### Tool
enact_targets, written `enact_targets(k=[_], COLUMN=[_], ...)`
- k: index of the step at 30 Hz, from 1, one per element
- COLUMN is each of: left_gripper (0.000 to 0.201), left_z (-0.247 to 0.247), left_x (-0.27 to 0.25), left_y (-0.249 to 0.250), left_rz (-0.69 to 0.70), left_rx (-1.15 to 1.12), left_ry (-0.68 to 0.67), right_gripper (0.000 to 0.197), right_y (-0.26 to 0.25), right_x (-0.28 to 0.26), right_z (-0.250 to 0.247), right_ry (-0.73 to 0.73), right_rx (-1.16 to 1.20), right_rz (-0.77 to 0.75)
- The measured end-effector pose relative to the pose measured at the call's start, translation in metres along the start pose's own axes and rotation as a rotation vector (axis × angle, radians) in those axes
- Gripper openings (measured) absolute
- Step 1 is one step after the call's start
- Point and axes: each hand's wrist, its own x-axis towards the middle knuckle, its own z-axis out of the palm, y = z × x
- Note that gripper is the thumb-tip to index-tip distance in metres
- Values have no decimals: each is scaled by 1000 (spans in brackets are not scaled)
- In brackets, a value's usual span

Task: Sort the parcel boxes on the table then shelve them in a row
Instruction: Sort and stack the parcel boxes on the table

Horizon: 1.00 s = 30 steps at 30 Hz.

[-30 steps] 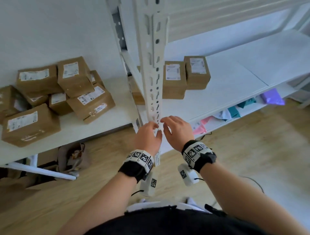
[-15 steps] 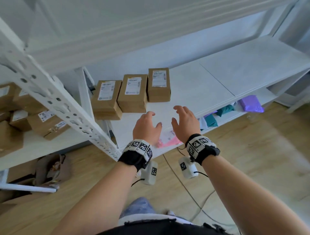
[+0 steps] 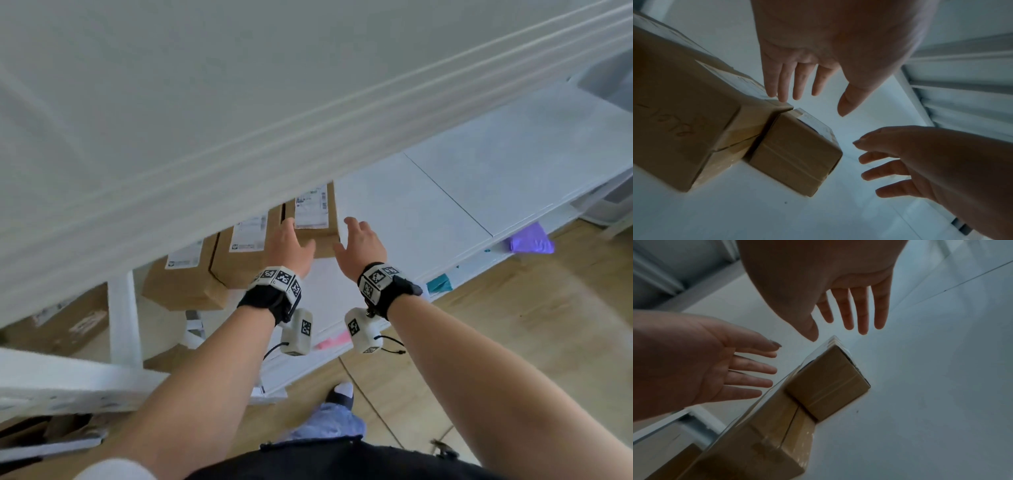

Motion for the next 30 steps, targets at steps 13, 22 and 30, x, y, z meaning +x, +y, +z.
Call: enact_targets(k=[13,22,30], left_gripper=[9,57,51], left_z=[16,43,34], left_x=[41,10,-83], left_y=[44,42,31], left_rz=[-78,-45,-28], left_rx=[-20,81,81], left_ry=[-213,36,83], right_gripper=[36,38,35], right_y=[16,31,29], right_x=[70,15,-74], right_z=[21,-8,-30], right_ry=[-126,17,83], right_rx=[130,210,145], right_rz=[115,116,100])
